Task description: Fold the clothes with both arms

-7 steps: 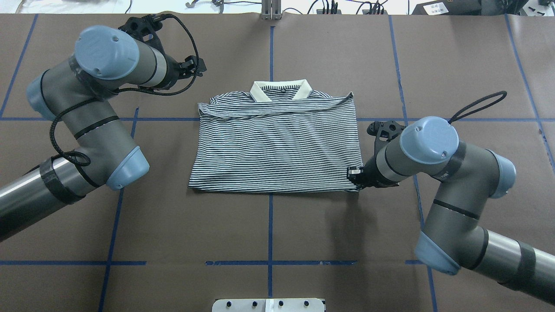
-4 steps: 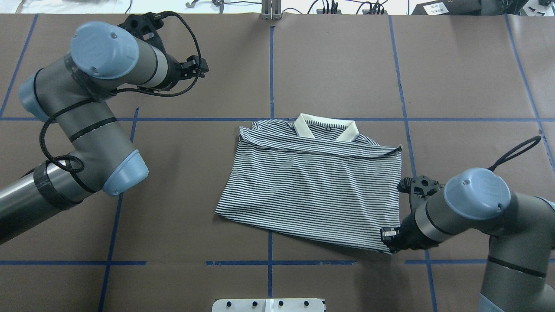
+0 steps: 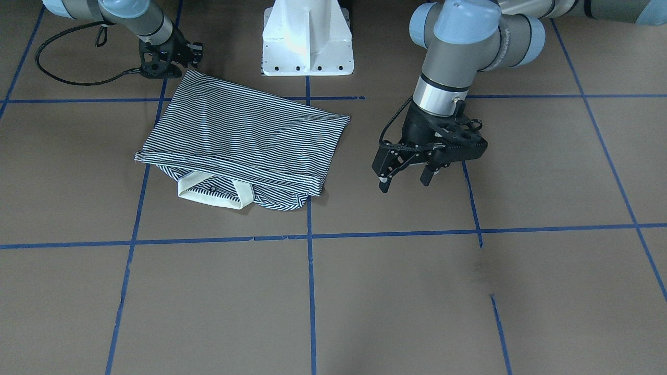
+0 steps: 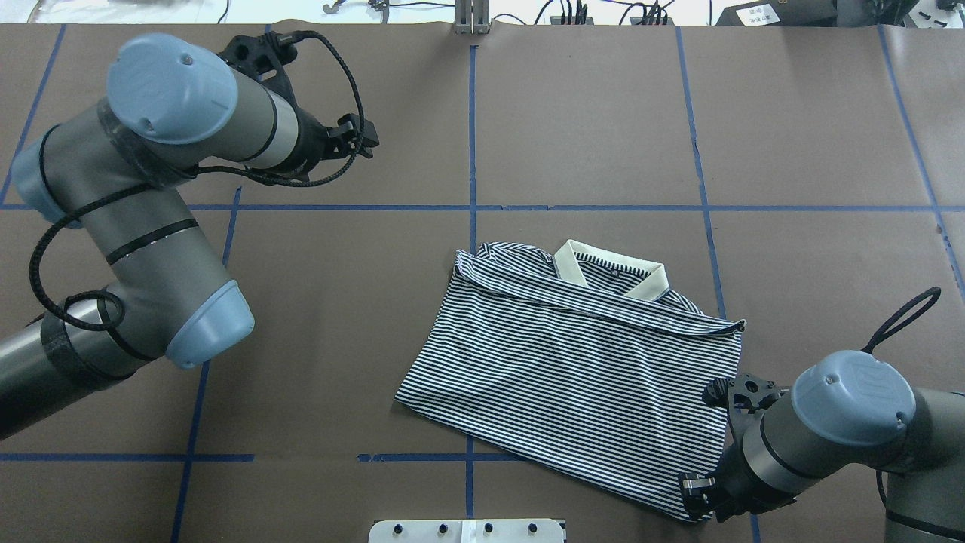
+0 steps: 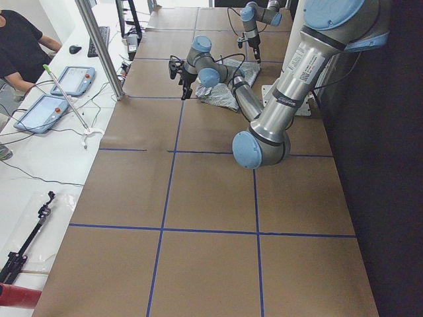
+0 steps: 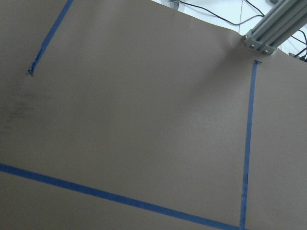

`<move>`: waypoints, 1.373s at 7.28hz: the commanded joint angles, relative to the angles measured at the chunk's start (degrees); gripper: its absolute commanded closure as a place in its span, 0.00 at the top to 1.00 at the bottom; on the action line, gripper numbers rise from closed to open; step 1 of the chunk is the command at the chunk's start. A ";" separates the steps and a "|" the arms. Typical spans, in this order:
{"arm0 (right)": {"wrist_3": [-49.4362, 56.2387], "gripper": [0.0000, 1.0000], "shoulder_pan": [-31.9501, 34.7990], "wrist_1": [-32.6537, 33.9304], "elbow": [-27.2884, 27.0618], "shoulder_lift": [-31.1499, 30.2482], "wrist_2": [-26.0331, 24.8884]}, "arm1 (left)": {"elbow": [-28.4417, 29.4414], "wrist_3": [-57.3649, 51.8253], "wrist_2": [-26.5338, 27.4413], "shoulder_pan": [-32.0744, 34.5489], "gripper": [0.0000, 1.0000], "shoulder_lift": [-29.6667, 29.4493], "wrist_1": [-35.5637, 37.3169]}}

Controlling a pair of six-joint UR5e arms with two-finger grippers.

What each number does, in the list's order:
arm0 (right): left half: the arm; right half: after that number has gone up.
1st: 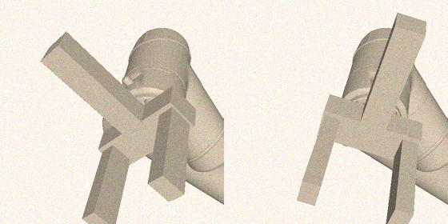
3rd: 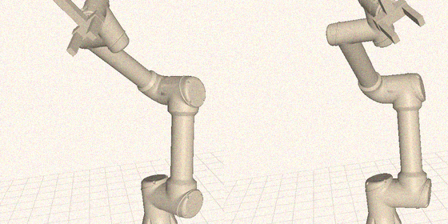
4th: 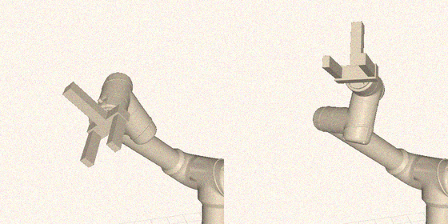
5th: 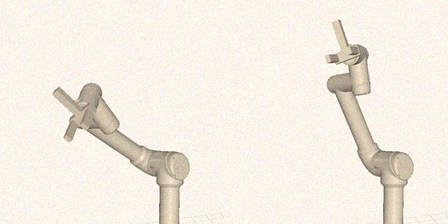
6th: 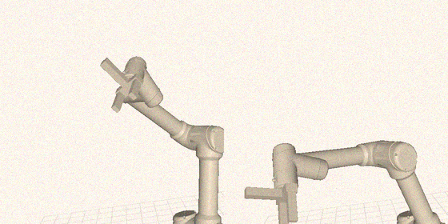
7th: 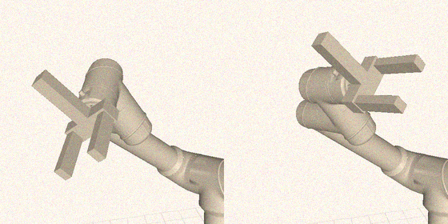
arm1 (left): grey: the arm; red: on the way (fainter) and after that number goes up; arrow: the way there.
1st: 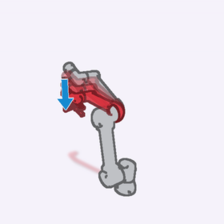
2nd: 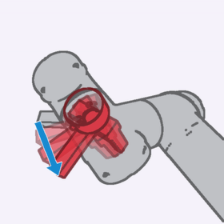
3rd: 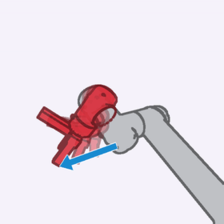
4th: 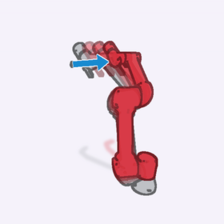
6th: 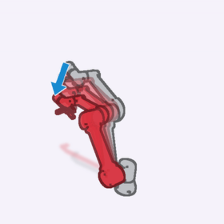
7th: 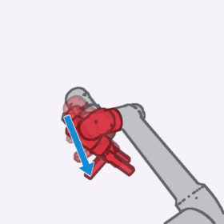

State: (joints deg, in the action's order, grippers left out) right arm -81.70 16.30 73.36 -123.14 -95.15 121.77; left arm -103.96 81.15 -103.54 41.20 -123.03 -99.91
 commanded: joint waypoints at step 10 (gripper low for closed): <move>0.66 1.00 19.03 -0.06 1.32 13.15 -3.03 | 3.41 28.36 4.05 -24.68 0.94 2.36 -0.55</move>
State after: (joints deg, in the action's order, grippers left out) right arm -80.97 35.32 73.30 -122.09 -82.05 118.83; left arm -101.30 109.42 -99.94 16.50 -120.70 -99.99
